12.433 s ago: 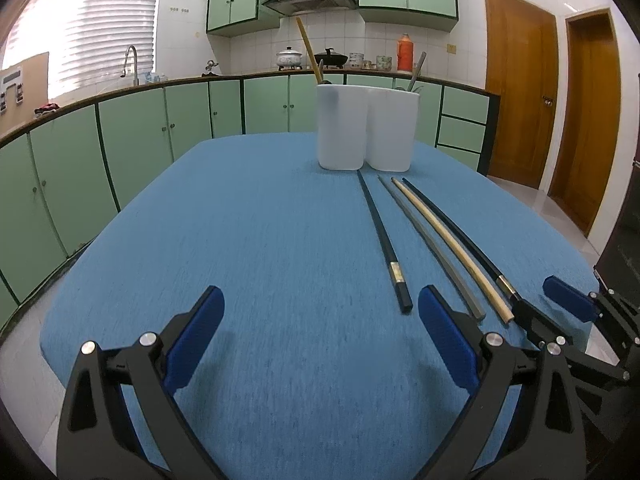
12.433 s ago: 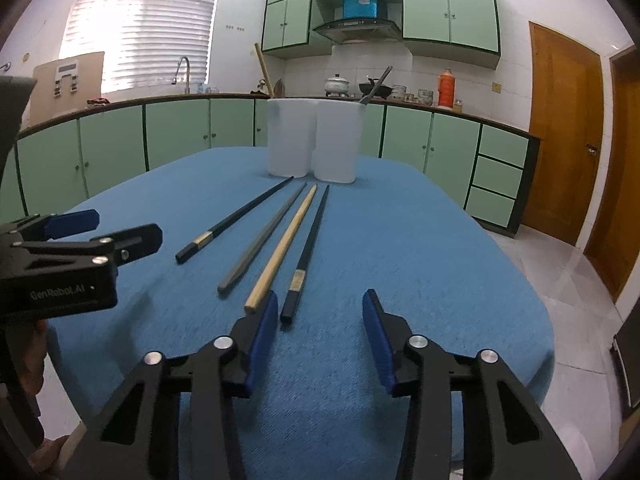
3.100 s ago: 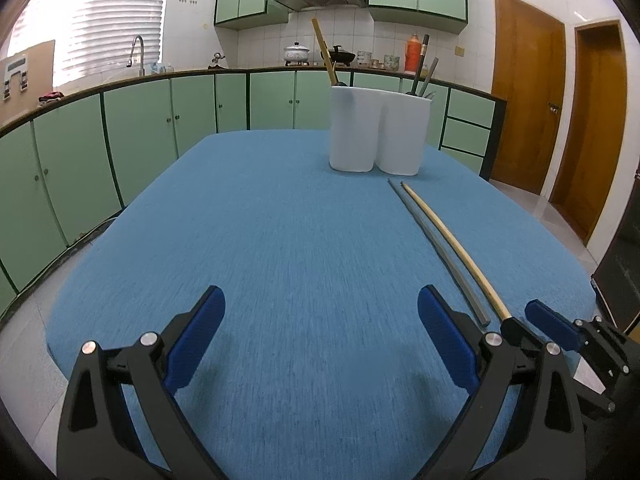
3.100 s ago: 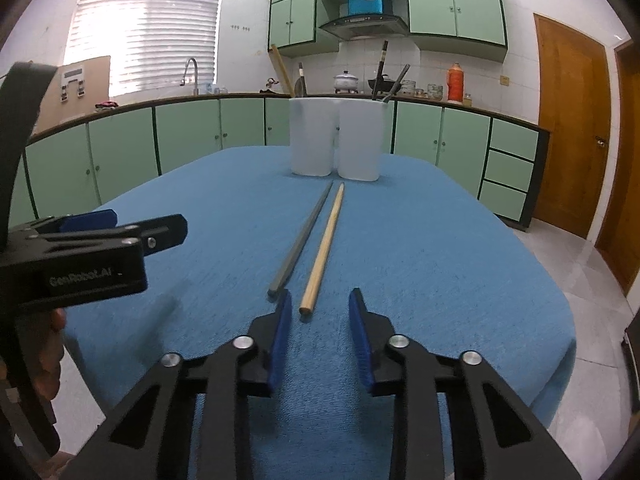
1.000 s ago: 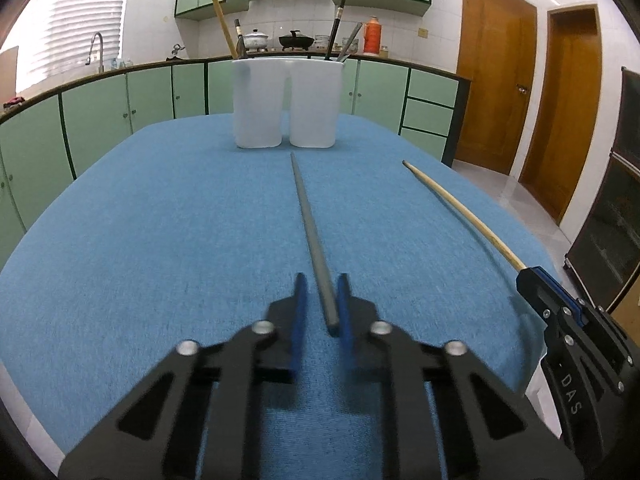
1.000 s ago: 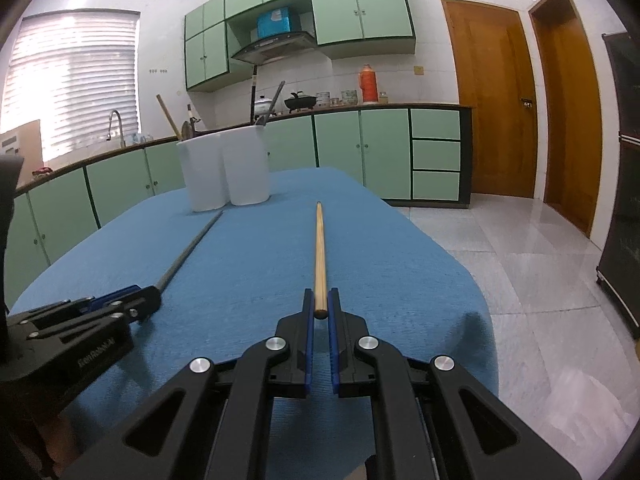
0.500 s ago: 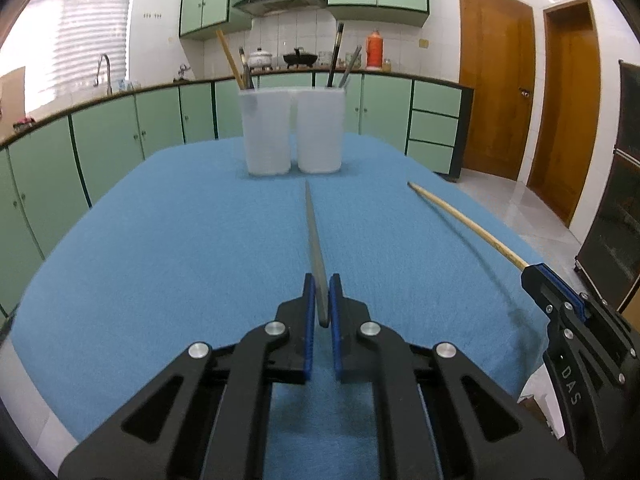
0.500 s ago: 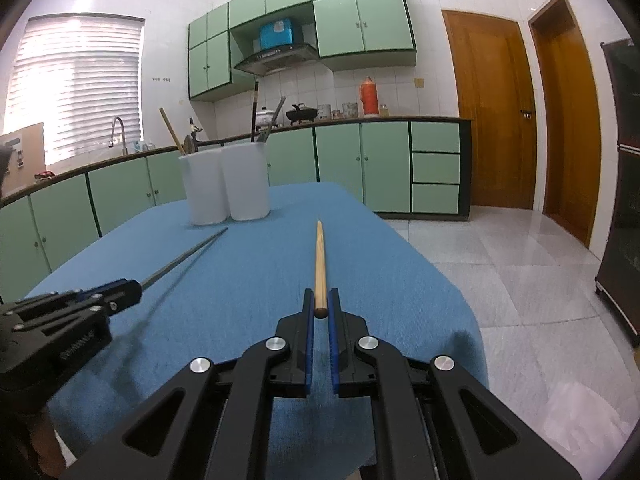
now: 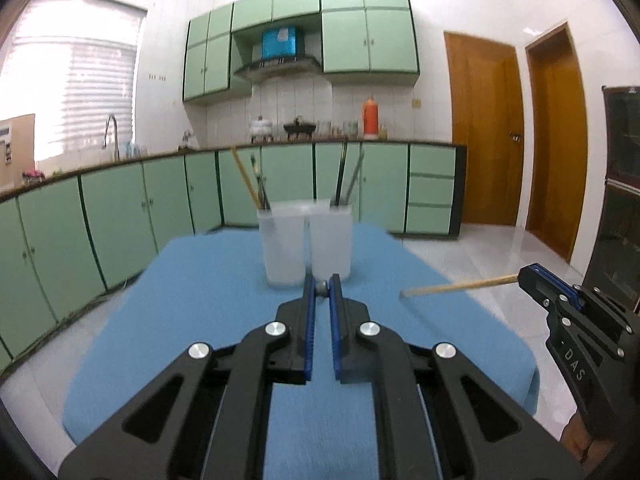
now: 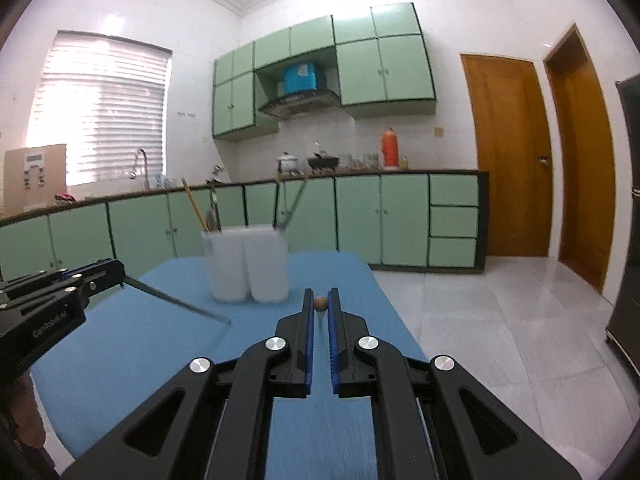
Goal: Organize utensils
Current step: 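Lift both chopsticks and carry them over the white holder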
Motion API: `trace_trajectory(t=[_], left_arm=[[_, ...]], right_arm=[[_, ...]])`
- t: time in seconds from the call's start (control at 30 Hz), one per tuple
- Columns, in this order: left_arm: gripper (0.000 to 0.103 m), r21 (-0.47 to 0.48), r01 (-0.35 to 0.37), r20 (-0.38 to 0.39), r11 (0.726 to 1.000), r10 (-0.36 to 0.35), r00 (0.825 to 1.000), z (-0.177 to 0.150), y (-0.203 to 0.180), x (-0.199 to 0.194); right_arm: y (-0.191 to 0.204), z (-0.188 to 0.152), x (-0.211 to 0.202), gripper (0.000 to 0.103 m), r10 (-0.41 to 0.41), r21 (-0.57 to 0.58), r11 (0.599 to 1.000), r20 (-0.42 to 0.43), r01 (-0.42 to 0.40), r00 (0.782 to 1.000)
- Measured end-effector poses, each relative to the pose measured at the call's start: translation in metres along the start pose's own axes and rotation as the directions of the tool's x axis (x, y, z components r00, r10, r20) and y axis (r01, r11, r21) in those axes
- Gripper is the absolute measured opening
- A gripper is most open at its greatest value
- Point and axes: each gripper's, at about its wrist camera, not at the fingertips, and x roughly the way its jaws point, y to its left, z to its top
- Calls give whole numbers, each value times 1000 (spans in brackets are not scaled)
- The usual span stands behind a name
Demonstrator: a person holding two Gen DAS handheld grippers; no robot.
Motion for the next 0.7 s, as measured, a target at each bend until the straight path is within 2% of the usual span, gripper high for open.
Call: trace_trajectory(t=[0.3,0.47,0.7], left_arm=[[6,-10,51,54,999,-50,997,60,8,3],[6,-17,66,57,998,-65,996,83,15,8],[6,-67,82,76,994,-77,994,107,30,17]], right_arm=[[-2,74,26,7,115,13,993,-29,-115,993],[4,103,42,6,170,-8,985,-62,-170,984],[18,142,57,7,234,-31,971,-61,-236,970]])
